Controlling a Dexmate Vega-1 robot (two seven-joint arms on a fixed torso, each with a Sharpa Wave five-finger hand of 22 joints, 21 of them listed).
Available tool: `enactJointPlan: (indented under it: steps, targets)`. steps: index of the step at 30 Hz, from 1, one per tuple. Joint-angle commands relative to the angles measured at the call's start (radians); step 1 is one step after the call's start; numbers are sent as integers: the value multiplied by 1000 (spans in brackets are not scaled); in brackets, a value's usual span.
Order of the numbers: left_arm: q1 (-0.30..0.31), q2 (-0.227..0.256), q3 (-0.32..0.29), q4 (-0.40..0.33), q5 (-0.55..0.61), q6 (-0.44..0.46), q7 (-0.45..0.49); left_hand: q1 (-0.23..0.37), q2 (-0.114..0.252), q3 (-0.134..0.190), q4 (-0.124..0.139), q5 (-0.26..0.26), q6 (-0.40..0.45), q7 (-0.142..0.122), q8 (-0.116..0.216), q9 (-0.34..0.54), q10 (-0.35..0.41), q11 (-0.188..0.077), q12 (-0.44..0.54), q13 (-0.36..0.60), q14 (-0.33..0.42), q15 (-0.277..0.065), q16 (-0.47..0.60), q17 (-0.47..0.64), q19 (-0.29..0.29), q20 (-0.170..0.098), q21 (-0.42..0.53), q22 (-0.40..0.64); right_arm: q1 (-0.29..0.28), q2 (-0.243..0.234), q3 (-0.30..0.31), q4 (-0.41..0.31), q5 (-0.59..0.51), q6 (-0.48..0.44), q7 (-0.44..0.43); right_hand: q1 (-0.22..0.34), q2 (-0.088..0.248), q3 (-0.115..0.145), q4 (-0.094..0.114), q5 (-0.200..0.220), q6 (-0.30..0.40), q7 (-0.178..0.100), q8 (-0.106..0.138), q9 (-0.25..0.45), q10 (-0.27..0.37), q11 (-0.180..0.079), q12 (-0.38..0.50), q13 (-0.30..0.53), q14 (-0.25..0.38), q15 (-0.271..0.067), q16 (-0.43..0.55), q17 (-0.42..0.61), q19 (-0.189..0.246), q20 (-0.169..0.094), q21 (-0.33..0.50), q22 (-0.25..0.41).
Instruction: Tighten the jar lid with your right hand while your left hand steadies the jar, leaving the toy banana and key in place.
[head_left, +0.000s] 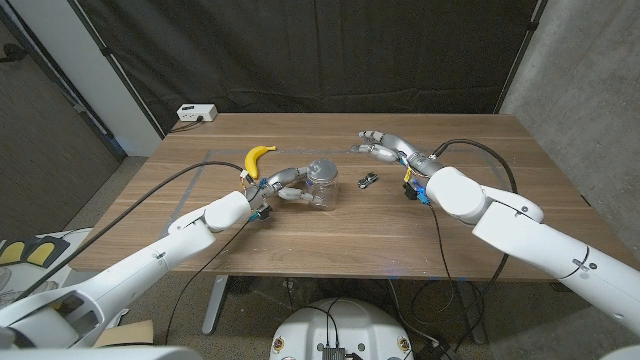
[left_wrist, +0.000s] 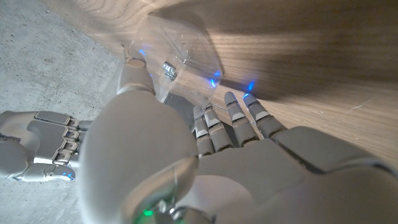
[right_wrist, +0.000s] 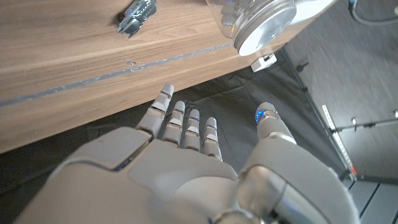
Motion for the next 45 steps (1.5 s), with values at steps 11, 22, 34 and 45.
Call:
enactJointPlan:
  steps: [11, 22, 34, 45]
  targets:
    - [-12, 3, 13, -10, 35, 26, 7, 61, 83, 12, 6, -2, 206, -116, -10, 4, 57, -49, -9, 2, -10, -123, -3, 1, -5, 3, -4, 3, 397, -2, -370, -87, -375, -310, 390, 53, -19, 2, 9, 0, -64, -13, -11, 4, -74, -19, -12, 4, -55, 2, -15, 1, -29, 6, -13, 2]
    - [-15, 4, 15, -13, 38, 34, 7, 59, 87, 12, 6, -4, 209, -115, -14, 4, 60, -48, -12, 3, -11, -127, -4, 1, -10, 4, -6, 3, 514, 47, -467, -54, -530, -293, 589, 118, -20, 17, 2, 4, -96, -64, -9, 4, -116, -57, -8, 5, -76, -1, -14, -1, -29, 12, -13, 0]
    - [-19, 1, 17, -10, 42, 40, 11, 58, 89, 11, 6, -5, 217, -116, -16, 3, 64, -47, -15, 4, -11, -127, -6, 0, -13, 4, -7, 2, 599, 119, -525, 0, -690, -224, 820, 202, -36, 32, -2, 6, -108, -151, 1, 6, -140, -84, -1, 6, -96, -14, -14, -3, -21, 6, -12, -1]
    - [-17, 12, 21, -34, 84, 66, 35, 57, 91, 11, 5, -6, 227, -116, -18, 3, 70, -48, -17, 6, -11, -126, -7, 0, -16, 5, -8, 2, 644, 202, -538, 76, -824, -118, 1008, 281, -37, 50, -2, 6, -137, -195, 0, 7, -167, -100, -1, 6, -116, -25, -15, -3, -20, -5, -13, -1]
